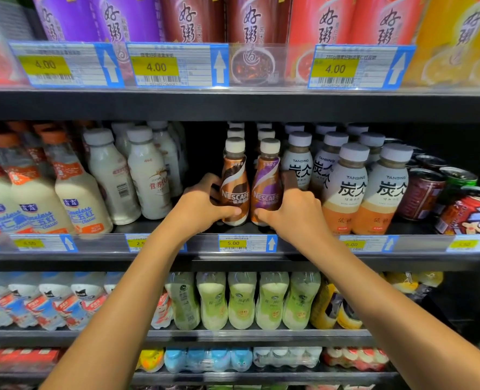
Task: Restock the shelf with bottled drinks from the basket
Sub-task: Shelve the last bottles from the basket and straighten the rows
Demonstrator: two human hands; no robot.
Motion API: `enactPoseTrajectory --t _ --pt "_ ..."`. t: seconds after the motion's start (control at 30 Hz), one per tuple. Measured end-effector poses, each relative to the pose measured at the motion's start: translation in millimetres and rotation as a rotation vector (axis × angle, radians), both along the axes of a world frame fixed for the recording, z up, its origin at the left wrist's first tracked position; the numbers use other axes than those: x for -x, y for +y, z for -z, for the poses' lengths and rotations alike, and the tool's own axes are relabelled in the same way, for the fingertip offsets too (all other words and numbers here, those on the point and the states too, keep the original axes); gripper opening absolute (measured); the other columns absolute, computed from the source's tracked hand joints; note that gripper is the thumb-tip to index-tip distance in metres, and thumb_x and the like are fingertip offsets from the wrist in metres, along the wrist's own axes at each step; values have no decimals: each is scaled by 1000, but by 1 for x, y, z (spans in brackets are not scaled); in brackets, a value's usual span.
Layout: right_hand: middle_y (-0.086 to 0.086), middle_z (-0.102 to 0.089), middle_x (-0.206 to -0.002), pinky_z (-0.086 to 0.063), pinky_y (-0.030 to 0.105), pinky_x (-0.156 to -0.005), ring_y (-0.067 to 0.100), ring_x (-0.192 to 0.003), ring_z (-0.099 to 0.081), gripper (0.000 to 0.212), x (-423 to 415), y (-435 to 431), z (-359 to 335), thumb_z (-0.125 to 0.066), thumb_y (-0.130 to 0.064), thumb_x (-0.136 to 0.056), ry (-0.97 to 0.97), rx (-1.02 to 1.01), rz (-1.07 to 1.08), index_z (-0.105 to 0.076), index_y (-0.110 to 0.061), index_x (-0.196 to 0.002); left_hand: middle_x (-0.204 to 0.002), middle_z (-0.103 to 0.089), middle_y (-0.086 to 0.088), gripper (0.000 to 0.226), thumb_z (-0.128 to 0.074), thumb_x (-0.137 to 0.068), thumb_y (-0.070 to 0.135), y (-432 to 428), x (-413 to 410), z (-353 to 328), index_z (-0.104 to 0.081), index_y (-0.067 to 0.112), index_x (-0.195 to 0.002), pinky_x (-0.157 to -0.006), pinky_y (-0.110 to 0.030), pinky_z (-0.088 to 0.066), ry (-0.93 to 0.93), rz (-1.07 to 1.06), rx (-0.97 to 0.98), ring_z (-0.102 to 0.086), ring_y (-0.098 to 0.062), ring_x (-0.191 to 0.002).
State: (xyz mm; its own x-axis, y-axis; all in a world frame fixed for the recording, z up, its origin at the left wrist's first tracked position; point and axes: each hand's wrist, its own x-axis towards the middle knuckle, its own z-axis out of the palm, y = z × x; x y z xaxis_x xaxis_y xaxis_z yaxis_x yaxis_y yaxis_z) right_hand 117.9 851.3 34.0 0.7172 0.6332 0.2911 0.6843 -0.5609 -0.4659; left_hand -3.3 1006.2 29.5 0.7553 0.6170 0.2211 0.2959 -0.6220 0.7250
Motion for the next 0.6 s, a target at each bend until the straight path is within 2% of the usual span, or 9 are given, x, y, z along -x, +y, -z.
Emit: enactPoseTrajectory --t 0.1,0.37,0.47,0.6 --pt "0 -55 -83 -41 31 -67 25 -80 -55 42 -1 1 1 -75 -53 -79 -2 -12 -13 -51 -19 -77 -103 -68 2 57 -84 -77 29 0 0 0 -52 18 -123 -55 -8 -42 0 3 -11 -61 1 -82" --pt "1 -52 -80 -38 31 -68 24 -79 -47 42 0 1 2 -74 -52 -80 -14 -12 0 -51 -17 -75 -102 -67 4 58 -84 -77 31 -1 0 2 -51 18 -122 -59 -11 -41 1 -4 -23 -60 2 -82" --pt "1 -54 -82 -40 31 -68 27 -82 -53 42 1 1 2 -74 -52 -80 -14 -9 4 -50 -18 -74 -102 -67 2 58 -84 -75 32 -1 0 1 -52 18 -121 -62 -15 -44 -2 -16 -27 -62 -4 -84" --pt "7 -65 -93 -45 32 -70 31 -91 -61 40 2 3 3 -74 -52 -79 3 -8 6 -58 -16 -84 -102 -66 3 57 -84 -76 32 -2 1 0 -51 18 -121 -60 -14 -43 7 -16 -20 -60 -3 -82"
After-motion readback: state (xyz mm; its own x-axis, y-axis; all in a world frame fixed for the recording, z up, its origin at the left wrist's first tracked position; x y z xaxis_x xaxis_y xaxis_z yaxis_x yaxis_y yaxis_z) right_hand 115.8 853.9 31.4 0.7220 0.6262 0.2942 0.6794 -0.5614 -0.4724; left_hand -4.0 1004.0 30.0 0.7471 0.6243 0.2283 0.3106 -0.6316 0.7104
